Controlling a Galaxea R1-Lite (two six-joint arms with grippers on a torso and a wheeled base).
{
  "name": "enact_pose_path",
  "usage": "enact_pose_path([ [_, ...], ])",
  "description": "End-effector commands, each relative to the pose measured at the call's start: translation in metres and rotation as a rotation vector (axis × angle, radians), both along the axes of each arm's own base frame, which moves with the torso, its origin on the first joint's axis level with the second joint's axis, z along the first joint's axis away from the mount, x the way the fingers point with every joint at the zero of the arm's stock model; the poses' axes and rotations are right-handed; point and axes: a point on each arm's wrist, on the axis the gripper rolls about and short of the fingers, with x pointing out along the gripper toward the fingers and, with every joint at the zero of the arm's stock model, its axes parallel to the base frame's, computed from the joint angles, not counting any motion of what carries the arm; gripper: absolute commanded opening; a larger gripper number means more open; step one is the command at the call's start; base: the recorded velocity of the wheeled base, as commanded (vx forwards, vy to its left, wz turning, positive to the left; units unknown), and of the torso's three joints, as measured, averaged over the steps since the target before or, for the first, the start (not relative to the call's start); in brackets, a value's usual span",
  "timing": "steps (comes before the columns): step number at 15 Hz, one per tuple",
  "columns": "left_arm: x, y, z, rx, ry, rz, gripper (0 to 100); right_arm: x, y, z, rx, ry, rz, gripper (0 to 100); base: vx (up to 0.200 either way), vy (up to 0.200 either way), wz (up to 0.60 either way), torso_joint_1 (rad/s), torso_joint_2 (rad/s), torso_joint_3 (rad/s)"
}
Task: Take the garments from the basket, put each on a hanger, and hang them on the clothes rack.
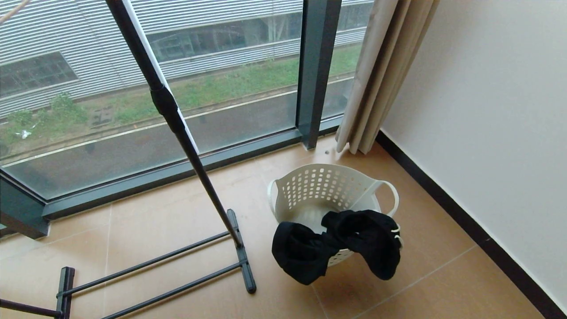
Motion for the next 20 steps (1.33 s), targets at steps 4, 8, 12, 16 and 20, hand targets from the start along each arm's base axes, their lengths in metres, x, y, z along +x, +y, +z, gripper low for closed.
enact_pose_path([
  [4,0.0001,0.0000,0.0000,0.000,0.001,0.000,100,0.0001,0.0000,0.0001,-0.001,0.001,0.001,100,0.000,0.000,0.00,0.001,0.00,-0.198],
  [8,0.0001,0.0000,0.0000,0.000,0.001,0.000,100,0.0001,0.0000,-0.0001,-0.001,0.002,0.001,100,0.000,0.000,0.00,0.002,0.00,-0.197],
  [12,0.0001,0.0000,0.0000,0.000,0.001,0.000,100,0.0001,0.0000,-0.0001,-0.001,0.002,0.001,100,0.000,0.000,0.00,0.006,0.00,-0.198],
  [16,0.0001,0.0000,0.0000,0.000,0.001,0.000,100,0.0002,-0.0001,-0.0005,0.004,0.000,-0.002,100,0.000,0.000,0.00,-0.002,0.00,-0.176],
  [20,0.0001,0.0000,0.0000,0.000,0.001,0.002,100,0.0003,-0.0001,-0.0005,0.004,-0.003,-0.004,100,0.000,0.000,0.00,0.001,0.00,-0.014],
])
